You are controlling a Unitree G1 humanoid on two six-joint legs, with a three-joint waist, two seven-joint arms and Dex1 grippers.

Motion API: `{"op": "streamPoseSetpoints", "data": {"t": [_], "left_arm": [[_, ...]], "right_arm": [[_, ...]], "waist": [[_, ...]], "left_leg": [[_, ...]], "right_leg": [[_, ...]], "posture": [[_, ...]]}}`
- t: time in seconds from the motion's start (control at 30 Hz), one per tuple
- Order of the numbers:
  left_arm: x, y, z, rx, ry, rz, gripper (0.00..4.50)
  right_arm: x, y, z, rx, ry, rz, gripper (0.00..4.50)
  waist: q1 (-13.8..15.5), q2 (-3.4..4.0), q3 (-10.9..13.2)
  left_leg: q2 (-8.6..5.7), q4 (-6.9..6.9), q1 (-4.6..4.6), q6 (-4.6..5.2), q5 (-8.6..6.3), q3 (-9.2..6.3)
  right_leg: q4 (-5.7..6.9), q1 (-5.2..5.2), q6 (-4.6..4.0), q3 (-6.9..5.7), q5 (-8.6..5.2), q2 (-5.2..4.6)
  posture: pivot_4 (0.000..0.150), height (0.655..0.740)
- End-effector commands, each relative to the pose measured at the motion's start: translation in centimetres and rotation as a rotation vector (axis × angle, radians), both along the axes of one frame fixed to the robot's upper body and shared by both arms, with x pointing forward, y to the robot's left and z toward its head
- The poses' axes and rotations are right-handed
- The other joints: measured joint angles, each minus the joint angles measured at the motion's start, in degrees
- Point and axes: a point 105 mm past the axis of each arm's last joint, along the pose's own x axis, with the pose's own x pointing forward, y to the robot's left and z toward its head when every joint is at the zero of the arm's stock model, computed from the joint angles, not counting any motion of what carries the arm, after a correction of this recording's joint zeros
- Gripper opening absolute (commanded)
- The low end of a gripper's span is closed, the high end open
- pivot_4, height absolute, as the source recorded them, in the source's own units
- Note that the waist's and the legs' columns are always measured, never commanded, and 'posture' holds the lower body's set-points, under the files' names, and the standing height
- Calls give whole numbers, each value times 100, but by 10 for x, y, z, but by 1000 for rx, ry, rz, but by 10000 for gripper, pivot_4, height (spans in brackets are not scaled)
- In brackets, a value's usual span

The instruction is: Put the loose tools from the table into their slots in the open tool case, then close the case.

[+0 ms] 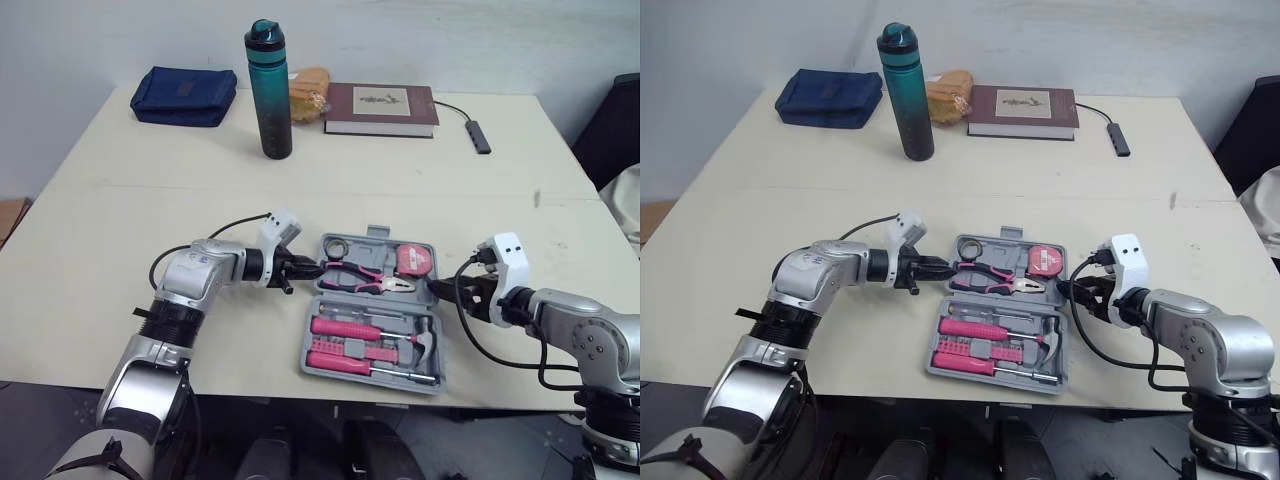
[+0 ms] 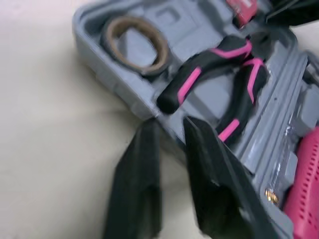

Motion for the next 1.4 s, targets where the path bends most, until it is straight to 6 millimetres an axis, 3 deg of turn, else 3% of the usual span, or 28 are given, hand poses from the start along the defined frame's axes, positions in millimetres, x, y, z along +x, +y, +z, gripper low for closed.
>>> {"op": "streamPoseSetpoints", "data": {"t": [0.03, 0.27, 0.37, 0.63, 0.73, 0.97, 1.27, 1.33, 1.4], "left_arm": [[1, 1, -8, 17, 25, 16, 0], [-3, -9, -7, -4, 37, -9, 0], [-3, -13, -1, -30, 1, -17, 0], [7, -13, 46, -48, -462, -58, 0], [4, -5, 45, 36, -633, -96, 0], [-8, 7, 34, 86, -815, -139, 0], [-26, 16, 29, 163, -1008, -145, 0], [-39, 23, 27, 147, -984, -143, 6936], [-53, 31, 27, 151, -936, -161, 15336]], "right_arm": [[1, 0, 4, -23, -16, 0, 214], [1, 6, 6, -21, -27, 5, 214], [3, 11, 16, -15, -84, 32, 214], [6, 28, 53, -75, -394, 142, 214], [2, 34, 63, -147, -552, 205, 214], [-6, 24, 47, -347, -768, 258, 214], [-28, 4, 15, -738, -1050, 413, 214], [-41, -1, 8, -807, -1104, 492, 7657], [-50, -5, 20, -777, -1128, 489, 17292]], "waist": [[0, -2, -2], [9, -10, -11], [13, -11, -11], [-1, -11, -10], [-4, -10, -10], [9, -11, -10], [5, -10, -10], [2, -9, -9], [-2, -11, -8]], "left_leg": [[0, 0, 4, 0, 0, -1], [-1, 3, 9, 1, -1, -3], [-1, 4, 8, 1, 0, -3], [-4, 3, 0, -1, 1, 0], [-4, 0, -3, -2, 1, 1], [-4, -2, -1, -3, 1, 6], [-4, -3, 10, -2, 1, 10], [-4, -4, 11, -2, 1, 12], [-2, -15, 11, 1, 0, 16]], "right_leg": [[-2, 7, 0, -1, 0, 0], [-4, 14, 0, -2, 0, -2], [-4, 14, 0, -2, 0, -2], [-19, 0, 0, -1, 0, -3], [-16, -8, 0, 0, 0, -1], [-25, -5, 0, 1, 0, -2], [-28, 7, 0, 3, 0, 0], [-25, 6, 0, 4, 0, 0], [-21, 6, 0, 8, 0, 2]], "posture": [[1500, 7400], [1500, 7400], [1500, 7400], [1500, 7400], [1500, 7400], [1500, 7400], [1500, 7400], [1500, 7400], [1500, 7400]]}}
